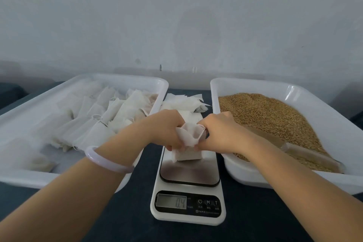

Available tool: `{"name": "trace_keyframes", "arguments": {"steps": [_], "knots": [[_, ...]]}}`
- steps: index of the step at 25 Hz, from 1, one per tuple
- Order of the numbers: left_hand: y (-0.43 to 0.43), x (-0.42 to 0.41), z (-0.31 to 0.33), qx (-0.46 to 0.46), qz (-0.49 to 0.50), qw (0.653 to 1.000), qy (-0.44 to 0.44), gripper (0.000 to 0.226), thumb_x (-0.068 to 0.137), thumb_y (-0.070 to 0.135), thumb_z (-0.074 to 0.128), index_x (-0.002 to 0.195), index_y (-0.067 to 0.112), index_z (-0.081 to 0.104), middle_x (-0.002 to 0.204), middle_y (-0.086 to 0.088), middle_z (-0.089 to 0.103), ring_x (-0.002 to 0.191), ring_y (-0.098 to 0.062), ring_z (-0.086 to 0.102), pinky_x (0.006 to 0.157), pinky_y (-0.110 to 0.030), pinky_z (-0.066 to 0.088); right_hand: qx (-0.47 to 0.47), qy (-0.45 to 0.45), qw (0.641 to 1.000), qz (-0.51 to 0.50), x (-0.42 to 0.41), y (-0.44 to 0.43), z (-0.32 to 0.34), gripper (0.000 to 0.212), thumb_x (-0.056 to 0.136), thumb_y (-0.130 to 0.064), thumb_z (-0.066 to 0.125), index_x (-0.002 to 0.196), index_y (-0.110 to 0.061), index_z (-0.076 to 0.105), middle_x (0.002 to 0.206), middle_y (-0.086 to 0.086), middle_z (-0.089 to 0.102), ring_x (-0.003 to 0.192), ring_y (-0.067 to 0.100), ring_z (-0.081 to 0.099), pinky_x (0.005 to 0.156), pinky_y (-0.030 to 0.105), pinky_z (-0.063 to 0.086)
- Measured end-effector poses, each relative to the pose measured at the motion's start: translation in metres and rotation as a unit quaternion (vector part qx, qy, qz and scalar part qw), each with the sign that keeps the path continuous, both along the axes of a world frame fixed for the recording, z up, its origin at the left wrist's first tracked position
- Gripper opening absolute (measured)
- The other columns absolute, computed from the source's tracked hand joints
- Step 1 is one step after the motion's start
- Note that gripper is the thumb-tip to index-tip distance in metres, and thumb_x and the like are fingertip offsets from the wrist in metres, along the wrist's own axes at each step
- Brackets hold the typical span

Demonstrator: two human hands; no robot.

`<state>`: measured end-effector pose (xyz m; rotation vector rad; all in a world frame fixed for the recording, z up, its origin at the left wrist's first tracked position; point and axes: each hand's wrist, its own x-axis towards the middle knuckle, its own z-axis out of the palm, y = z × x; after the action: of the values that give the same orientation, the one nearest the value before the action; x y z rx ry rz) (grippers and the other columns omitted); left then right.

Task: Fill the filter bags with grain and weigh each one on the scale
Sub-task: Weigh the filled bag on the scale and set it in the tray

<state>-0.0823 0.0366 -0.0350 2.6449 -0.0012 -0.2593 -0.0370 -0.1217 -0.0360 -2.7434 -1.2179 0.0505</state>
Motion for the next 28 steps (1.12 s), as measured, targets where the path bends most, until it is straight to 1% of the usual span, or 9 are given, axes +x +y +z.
{"name": "trace_keyframes", "arguments": {"steps": [3,7,11,18,22,23,25,26,28], "knots": [[-0.008,0.002,-0.003,0.065,-0.011,0.998,0.024,0.020,0.071,0.020,0.079,0.074,0.009,0.062,0.060,0.002,0.060,0.059,-0.013,0.064,0.051,-0.020,0.045,-0.037,-0.031,0.999,0.012,0.001,0.003,-0.006,0.032,0.081,-0.023,0.053,0.053,-0.019,0.036,0.053,-0.006,0.038,0.055,0.013,0.035,0.078,0.035,0.023],[-0.013,0.002,-0.005,0.102,-0.028,0.994,0.010,0.025,0.073,0.021,0.079,0.086,0.002,0.068,0.065,-0.002,0.060,0.062,-0.017,0.058,0.060,-0.025,0.046,-0.057,-0.047,0.997,0.027,0.002,0.008,-0.009,0.037,0.077,-0.027,0.060,0.050,-0.019,0.037,0.050,-0.006,0.037,0.055,0.012,0.037,0.078,0.034,0.021],[-0.014,0.003,-0.005,0.140,-0.039,0.989,-0.001,0.024,0.074,0.021,0.078,0.066,0.011,0.057,0.062,0.002,0.051,0.056,-0.012,0.046,0.053,-0.024,0.037,-0.077,-0.019,0.996,0.037,0.006,0.011,-0.007,0.031,0.076,-0.027,0.063,0.052,-0.021,0.043,0.051,-0.007,0.040,0.056,0.010,0.040,0.088,0.033,0.023],[-0.011,0.007,-0.007,0.137,-0.044,0.990,-0.007,0.018,0.069,0.023,0.079,0.072,0.014,0.063,0.066,0.000,0.062,0.059,-0.013,0.056,0.046,-0.020,0.036,-0.076,-0.009,0.997,0.020,0.006,0.014,-0.008,0.029,0.070,-0.032,0.071,0.053,-0.023,0.049,0.051,-0.009,0.045,0.058,0.007,0.043,0.091,0.033,0.023],[-0.006,0.003,-0.008,0.101,-0.053,0.993,-0.004,0.026,0.069,0.024,0.076,0.064,0.024,0.051,0.061,0.008,0.055,0.052,-0.005,0.049,0.047,-0.019,0.035,-0.052,-0.020,0.998,0.020,0.003,0.010,-0.012,0.030,0.074,-0.037,0.058,0.053,-0.020,0.044,0.054,-0.005,0.046,0.062,0.013,0.048,0.094,0.031,0.021],[-0.005,0.002,-0.009,0.091,-0.056,0.994,-0.013,0.028,0.070,0.024,0.075,0.065,0.025,0.048,0.063,0.009,0.052,0.054,-0.005,0.048,0.051,-0.020,0.036,-0.032,-0.026,0.999,0.022,0.001,0.008,-0.012,0.032,0.073,-0.040,0.051,0.051,-0.019,0.041,0.052,-0.004,0.043,0.059,0.014,0.045,0.089,0.028,0.024],[-0.003,0.000,-0.008,0.062,-0.059,0.995,-0.051,0.030,0.070,0.026,0.074,0.067,0.028,0.045,0.067,0.012,0.050,0.059,-0.005,0.047,0.055,-0.022,0.035,0.014,-0.037,0.999,0.026,-0.004,0.007,-0.009,0.035,0.066,-0.048,0.046,0.050,-0.019,0.038,0.050,-0.004,0.040,0.053,0.012,0.036,0.069,0.023,0.027],[-0.003,0.000,-0.007,0.040,-0.054,0.995,-0.069,0.029,0.069,0.027,0.076,0.071,0.027,0.047,0.070,0.013,0.052,0.062,-0.006,0.049,0.056,-0.022,0.036,0.034,-0.028,0.999,0.024,-0.005,0.006,-0.007,0.036,0.064,-0.052,0.049,0.053,-0.019,0.041,0.053,-0.004,0.042,0.053,0.012,0.036,0.060,0.021,0.026],[-0.001,-0.002,-0.004,0.001,-0.039,0.996,-0.080,0.030,0.066,0.029,0.079,0.078,0.024,0.053,0.078,0.014,0.057,0.069,-0.007,0.057,0.061,-0.021,0.043,0.072,0.037,0.997,-0.001,-0.003,0.004,-0.004,0.032,0.064,-0.050,0.061,0.063,-0.020,0.048,0.064,-0.005,0.049,0.062,0.012,0.042,0.052,0.020,0.025]]}}
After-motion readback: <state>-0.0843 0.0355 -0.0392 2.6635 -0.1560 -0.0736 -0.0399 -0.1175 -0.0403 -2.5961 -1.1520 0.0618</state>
